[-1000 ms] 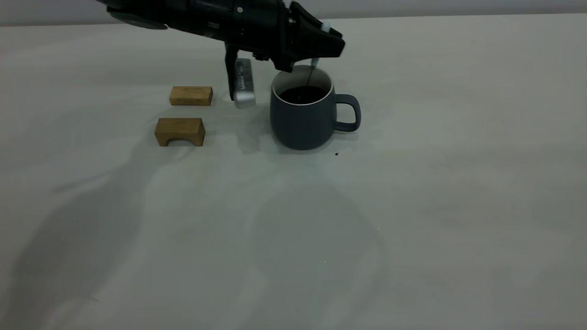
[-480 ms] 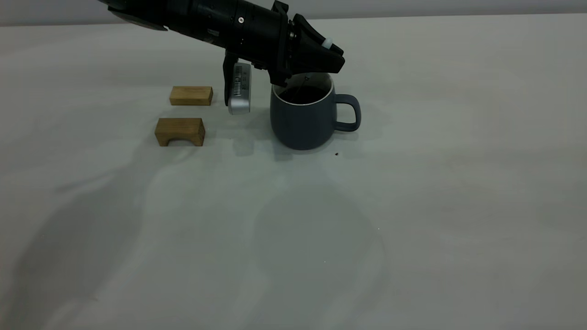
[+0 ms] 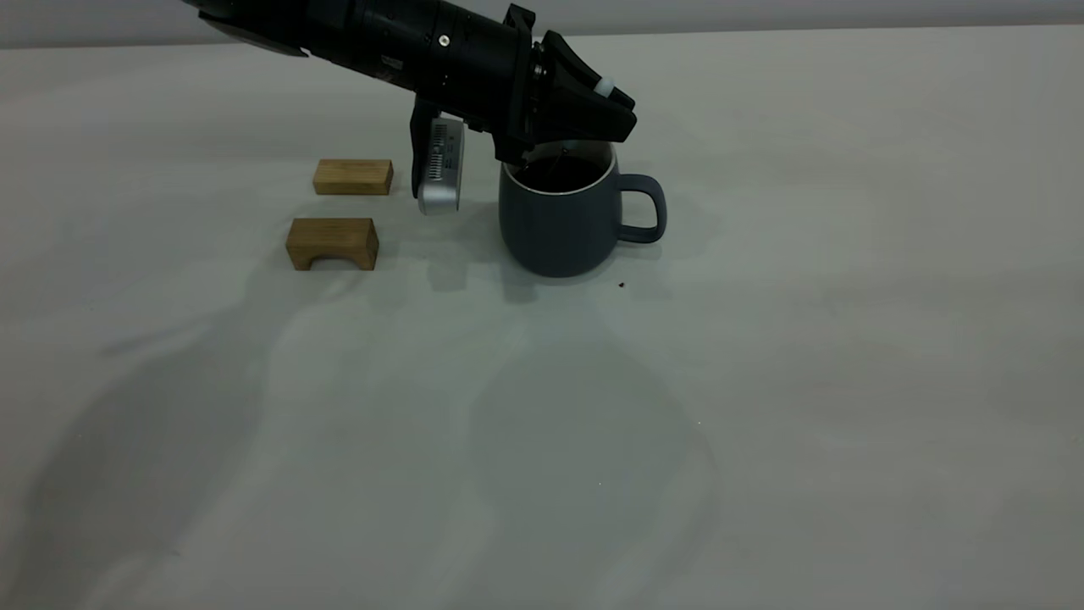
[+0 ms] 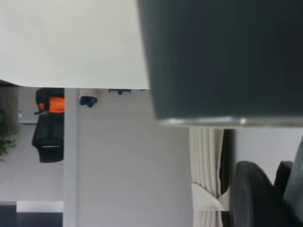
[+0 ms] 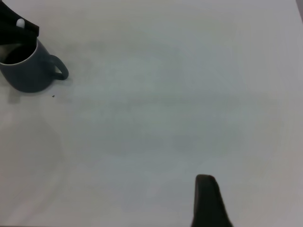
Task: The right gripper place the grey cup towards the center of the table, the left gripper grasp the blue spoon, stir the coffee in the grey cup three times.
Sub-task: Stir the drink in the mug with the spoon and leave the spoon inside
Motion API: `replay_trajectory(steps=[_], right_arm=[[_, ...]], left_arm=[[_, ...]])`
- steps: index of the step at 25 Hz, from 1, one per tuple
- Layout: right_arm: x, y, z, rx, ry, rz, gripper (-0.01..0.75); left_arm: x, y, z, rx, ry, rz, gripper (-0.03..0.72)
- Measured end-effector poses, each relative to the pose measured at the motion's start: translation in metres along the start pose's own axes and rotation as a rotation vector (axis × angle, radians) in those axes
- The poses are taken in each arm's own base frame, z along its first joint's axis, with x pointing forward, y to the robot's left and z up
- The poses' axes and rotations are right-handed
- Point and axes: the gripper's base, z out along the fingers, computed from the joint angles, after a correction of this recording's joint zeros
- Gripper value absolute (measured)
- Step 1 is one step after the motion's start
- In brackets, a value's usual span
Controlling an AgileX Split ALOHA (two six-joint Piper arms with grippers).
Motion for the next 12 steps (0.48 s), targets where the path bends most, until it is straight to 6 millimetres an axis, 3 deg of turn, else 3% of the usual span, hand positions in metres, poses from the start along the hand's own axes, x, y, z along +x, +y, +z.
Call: replay_trajectory(steps=[4, 9, 12], right_arm=[[0.0, 0.0, 0.0, 0.0, 0.0, 0.0, 0.523], [0.0, 0.0, 0.0, 0.0, 0.0, 0.0, 0.523], [0.0, 0.0, 0.0, 0.0, 0.0, 0.0, 0.523]], left_arm=[[0.0016, 0.003, -0.0001, -0.032, 0.018, 0.004, 0.158], [0.0007, 0.0067, -0.0003, -0.073, 0.009, 0.022, 0.359], [0.0012, 0.0087, -0.0006, -0.096, 0.01, 0.031, 0.441]])
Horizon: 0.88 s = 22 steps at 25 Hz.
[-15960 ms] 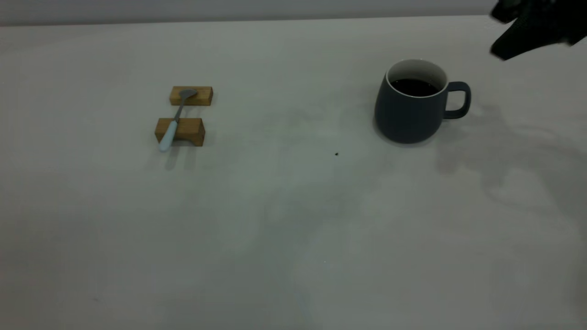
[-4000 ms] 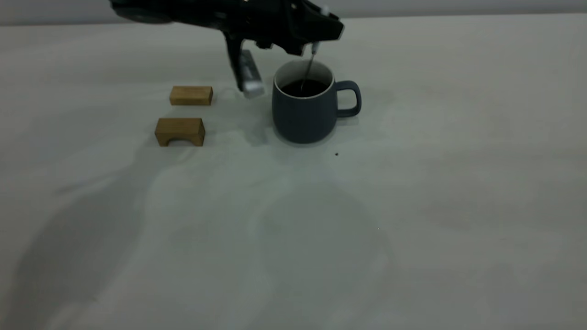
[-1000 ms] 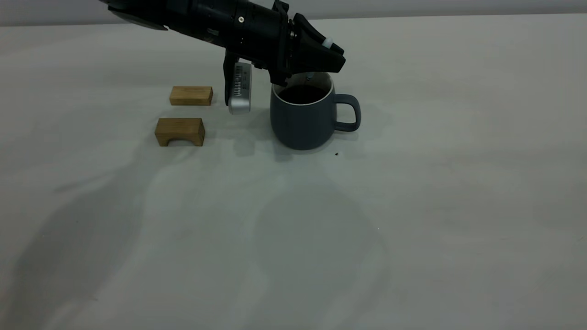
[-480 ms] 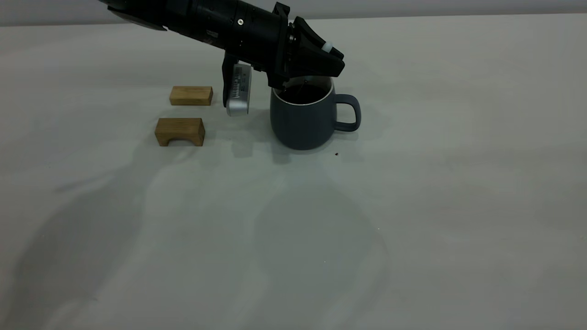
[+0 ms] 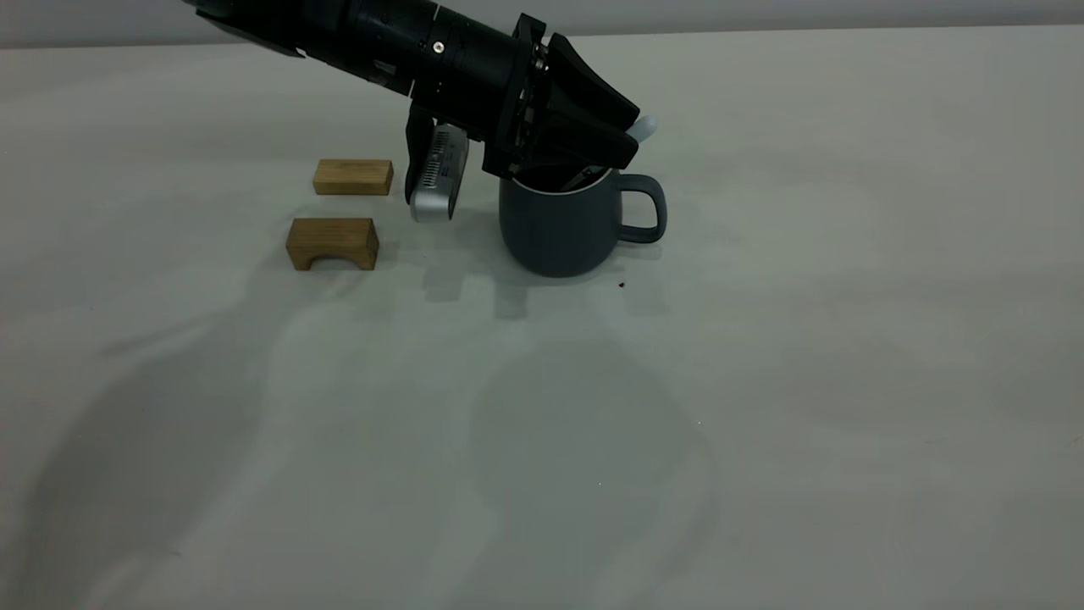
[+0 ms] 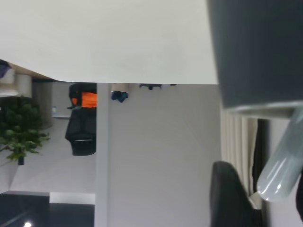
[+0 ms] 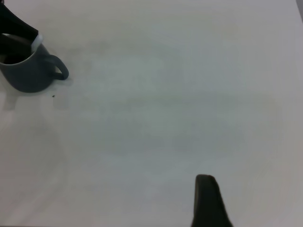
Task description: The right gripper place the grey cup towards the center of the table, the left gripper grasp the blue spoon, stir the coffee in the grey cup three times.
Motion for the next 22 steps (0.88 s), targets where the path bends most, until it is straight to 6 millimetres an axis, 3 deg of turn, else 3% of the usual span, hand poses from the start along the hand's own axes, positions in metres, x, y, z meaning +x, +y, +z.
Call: replay_trajectory(steps=[5, 16, 19, 22], right_arm=[[0.0, 0.0, 0.0, 0.0, 0.0, 0.0, 0.523], [0.0, 0.0, 0.0, 0.0, 0.0, 0.0, 0.523], [0.0, 0.0, 0.0, 0.0, 0.0, 0.0, 0.523], [0.0, 0.0, 0.0, 0.0, 0.0, 0.0, 0.523]], left_arm=[[0.016, 0.0, -0.008, -0.03, -0.019, 0.063, 0.463], [0.126, 0.003, -0.062, -0.011, -0.026, 0.357, 0.446], [0.149, 0.011, -0.08, -0.046, -0.116, 0.591, 0.446], [0.161, 0.018, -0.106, -0.132, -0.276, 0.947, 0.446]])
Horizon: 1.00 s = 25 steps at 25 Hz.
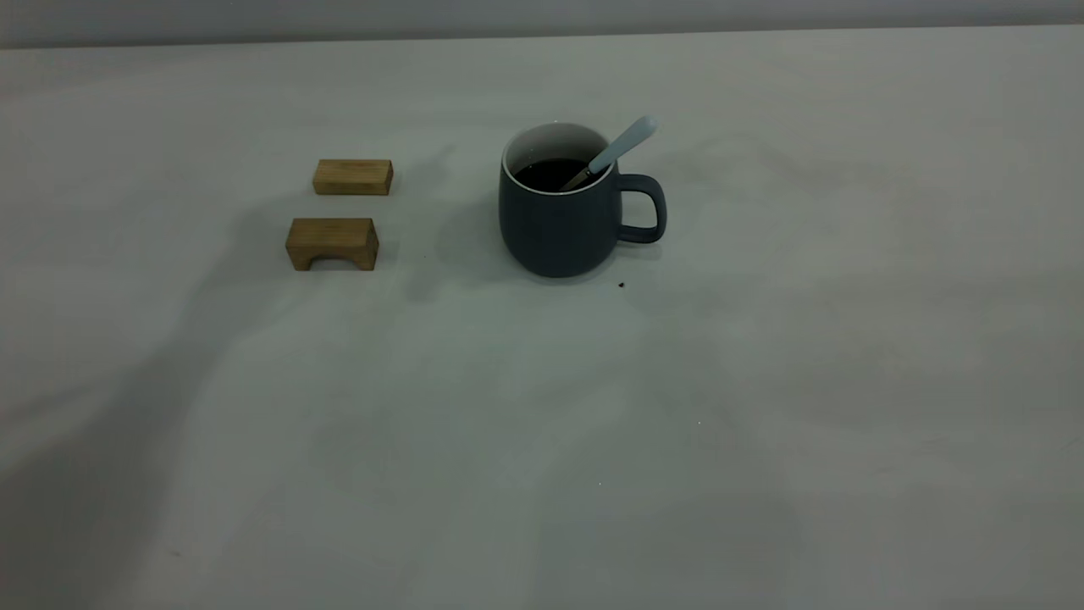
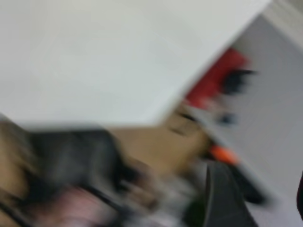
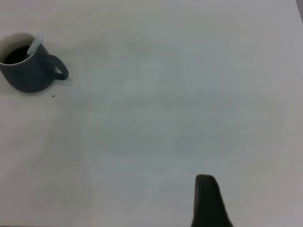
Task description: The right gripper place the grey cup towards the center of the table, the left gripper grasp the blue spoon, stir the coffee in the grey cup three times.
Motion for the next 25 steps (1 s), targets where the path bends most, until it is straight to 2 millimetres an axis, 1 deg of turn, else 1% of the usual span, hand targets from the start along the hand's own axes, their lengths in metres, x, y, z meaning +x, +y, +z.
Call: replay_trajectory(steps=[3, 5, 7, 10, 12, 14, 17, 20, 23, 25], right_arm=[[0.0, 0.0, 0.0, 0.0, 0.0, 0.0, 0.523], [0.0, 0.0, 0.0, 0.0, 0.0, 0.0, 0.523], [0.0, 0.0, 0.0, 0.0, 0.0, 0.0, 0.523], [0.0, 0.0, 0.0, 0.0, 0.0, 0.0, 0.523], [0.0, 0.0, 0.0, 0.0, 0.0, 0.0, 0.523], [0.0, 0.0, 0.0, 0.0, 0.0, 0.0, 0.523], [0.0, 0.0, 0.0, 0.0, 0.0, 0.0, 0.523], [0.0, 0.0, 0.0, 0.0, 0.0, 0.0, 0.523], [0.0, 0.0, 0.0, 0.0, 0.0, 0.0, 0.523], [0.0, 0.0, 0.0, 0.0, 0.0, 0.0, 0.523]], left_arm=[[0.003, 0.004, -0.035, -0.168, -0.153, 0.381, 0.446], [0.01, 0.004, -0.059, -0.281, -0.237, 0.606, 0.446], [0.021, 0.001, -0.084, -0.406, -0.303, 0.833, 0.446], [0.044, -0.002, -0.117, -0.529, -0.35, 1.031, 0.446], [0.06, -0.003, -0.133, -0.577, -0.36, 1.068, 0.446], [0.074, 0.0, -0.15, -0.64, -0.377, 1.069, 0.446], [0.092, 0.0, -0.175, -0.709, -0.49, 1.049, 0.446], [0.12, 0.0, -0.203, -0.719, -0.604, 1.034, 0.446], [0.154, 0.009, -0.225, -0.713, -0.68, 1.049, 0.446], [0.175, 0.024, -0.233, -0.718, -0.706, 1.048, 0.446]])
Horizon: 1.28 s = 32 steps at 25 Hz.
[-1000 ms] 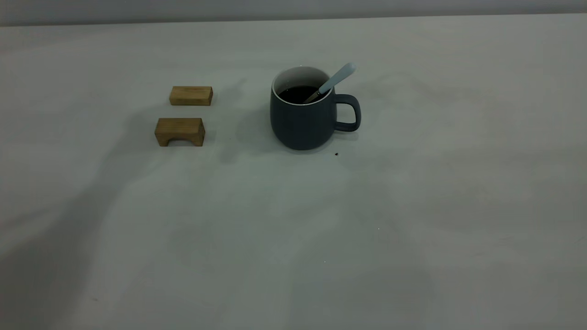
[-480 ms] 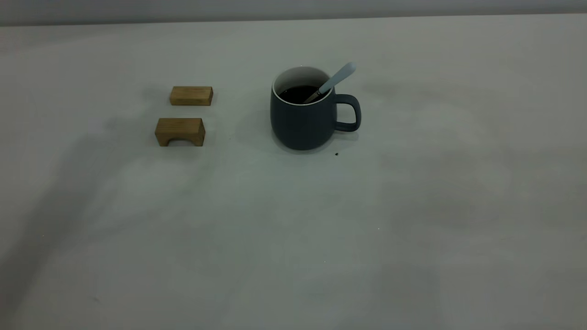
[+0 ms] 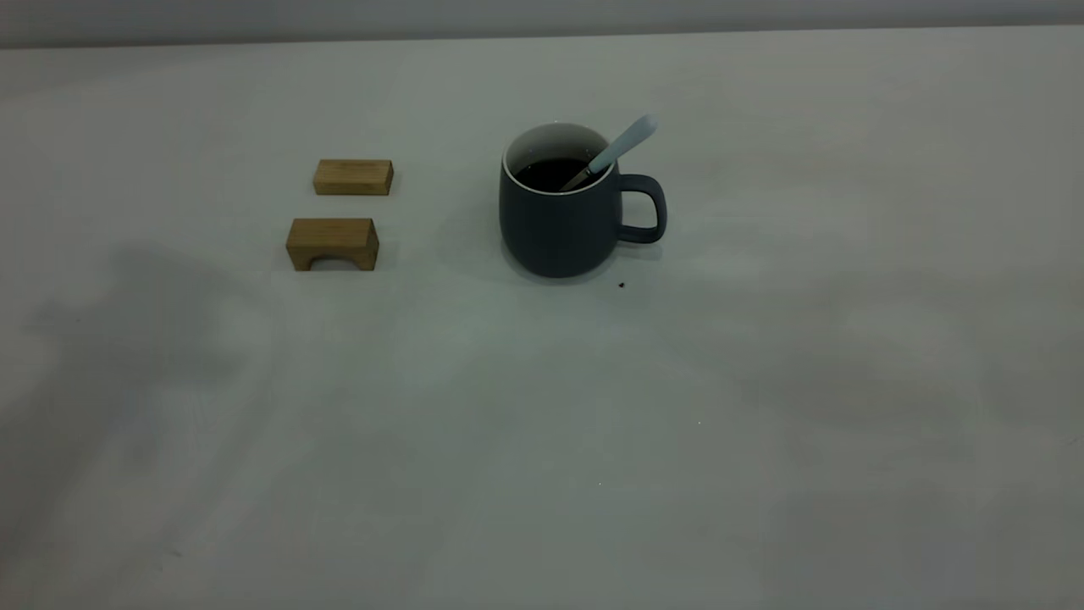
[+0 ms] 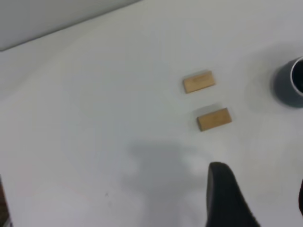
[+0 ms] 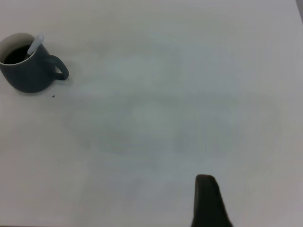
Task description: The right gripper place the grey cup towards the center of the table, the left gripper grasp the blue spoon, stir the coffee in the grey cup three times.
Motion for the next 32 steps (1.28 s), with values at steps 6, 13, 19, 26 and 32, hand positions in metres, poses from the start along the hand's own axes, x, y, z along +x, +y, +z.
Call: replay_trajectory(steps=[6, 13, 19, 26, 32], right_arm=[[0.0, 0.0, 0.0, 0.0, 0.0, 0.0, 0.523], [0.0, 0.0, 0.0, 0.0, 0.0, 0.0, 0.523], [0.0, 0.0, 0.0, 0.0, 0.0, 0.0, 0.523], [0.0, 0.0, 0.0, 0.0, 0.0, 0.0, 0.523], [0.0, 0.0, 0.0, 0.0, 0.0, 0.0, 0.523]], left_arm=[[0.078, -0.006, -0.02, -0.002, 0.045, -0.036, 0.446], [0.192, -0.016, -0.016, 0.004, 0.106, -0.096, 0.446], [0.265, -0.024, -0.012, -0.063, 0.023, -0.199, 0.446], [0.309, -0.036, -0.005, -0.119, -0.122, -0.254, 0.446], [0.325, -0.042, -0.011, -0.14, -0.238, -0.254, 0.446]])
